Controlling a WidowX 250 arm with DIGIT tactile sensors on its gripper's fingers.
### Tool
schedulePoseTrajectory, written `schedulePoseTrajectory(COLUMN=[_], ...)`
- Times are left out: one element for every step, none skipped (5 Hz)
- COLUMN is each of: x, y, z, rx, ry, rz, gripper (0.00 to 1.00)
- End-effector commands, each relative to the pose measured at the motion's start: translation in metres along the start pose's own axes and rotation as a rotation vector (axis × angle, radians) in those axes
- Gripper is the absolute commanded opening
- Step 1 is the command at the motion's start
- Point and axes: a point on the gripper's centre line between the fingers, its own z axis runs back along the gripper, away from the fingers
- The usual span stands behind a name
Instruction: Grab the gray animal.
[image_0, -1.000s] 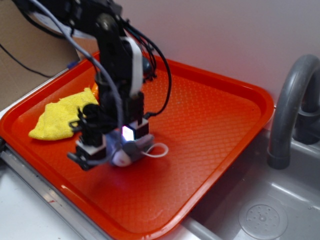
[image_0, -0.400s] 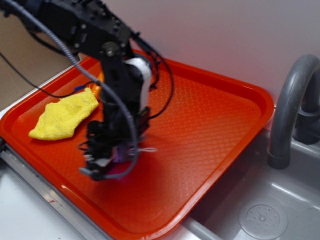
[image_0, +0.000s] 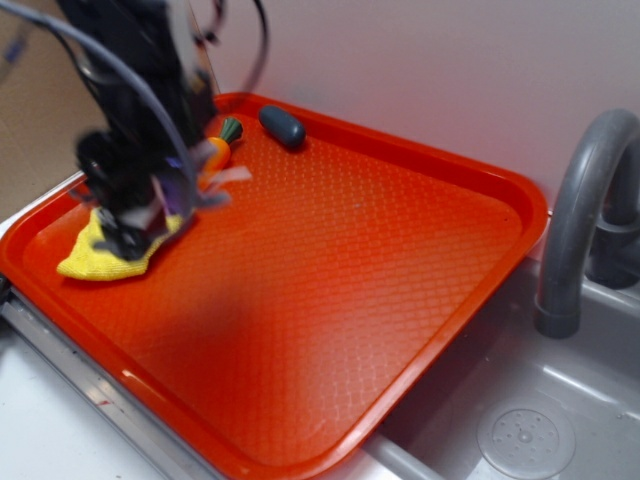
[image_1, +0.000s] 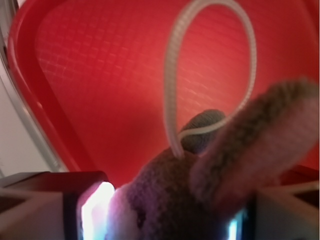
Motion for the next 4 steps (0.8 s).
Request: schedulePoseTrajectory(x=[-0.064, -0.087, -0.085, -0.077], y=[0.014, 0.008, 0.0, 0.004], z=[0.112, 0.131, 0.126, 0.117], rx=[-0.031, -0.064, -0.054, -0.029], ry=[0.039, -0.032, -0.09, 0.006], rz=[0.505, 0.757, 1.009, 1.085], gripper=[0.0, 0.0, 0.0, 0.0])
